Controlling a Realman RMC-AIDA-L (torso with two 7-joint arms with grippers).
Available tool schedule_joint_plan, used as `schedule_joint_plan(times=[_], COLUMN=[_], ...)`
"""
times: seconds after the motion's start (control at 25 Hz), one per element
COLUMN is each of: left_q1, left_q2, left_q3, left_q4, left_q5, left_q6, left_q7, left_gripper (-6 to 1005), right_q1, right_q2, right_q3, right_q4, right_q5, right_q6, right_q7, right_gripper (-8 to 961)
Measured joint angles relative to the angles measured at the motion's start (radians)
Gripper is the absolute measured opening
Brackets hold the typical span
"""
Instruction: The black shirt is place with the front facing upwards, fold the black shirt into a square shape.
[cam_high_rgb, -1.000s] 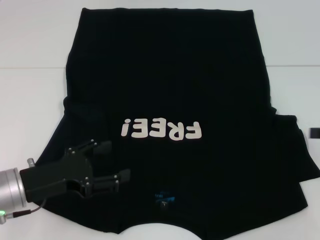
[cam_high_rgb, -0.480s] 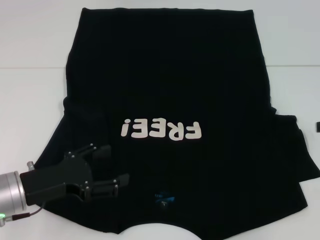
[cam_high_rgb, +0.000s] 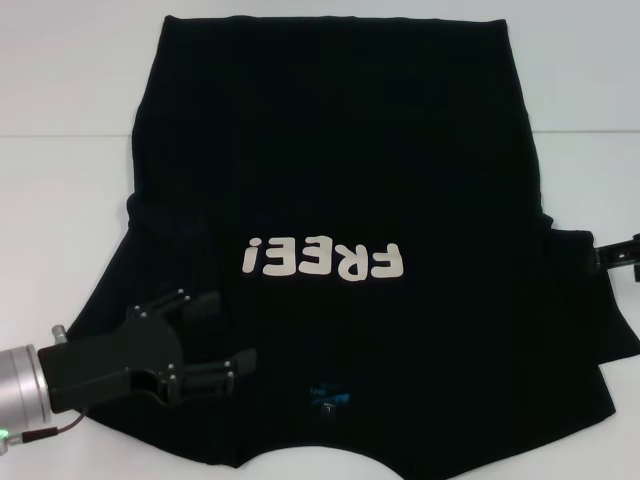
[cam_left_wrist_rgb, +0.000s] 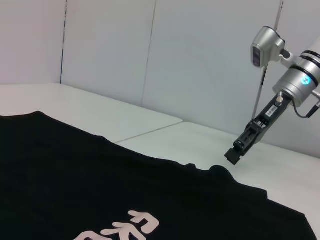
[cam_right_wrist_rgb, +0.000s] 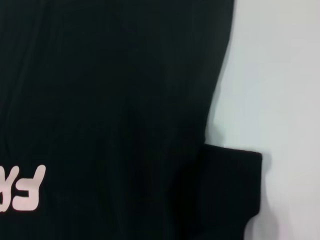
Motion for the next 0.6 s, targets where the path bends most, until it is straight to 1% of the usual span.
schedule_joint_plan(times=[0.32, 0.6], left_q1=[0.0, -0.002], left_q2=[0.0, 0.0], left_q3=[0.0, 0.0], left_q4=[-0.002, 0.0], left_q5=[0.001, 0.001], left_q6=[-0.01, -0.013], left_q7=[0.0, -0.003], left_gripper=[936, 936], right_q1=[0.015, 0.021], right_q2=[0.021, 0.029], right_q3=[-0.034, -0.047], right_q4=[0.028, 0.037], right_q5=[0.0, -0.002], right_q6=[0.051, 0.074], right_q7=[0.0, 0.001], right_gripper=[907, 890])
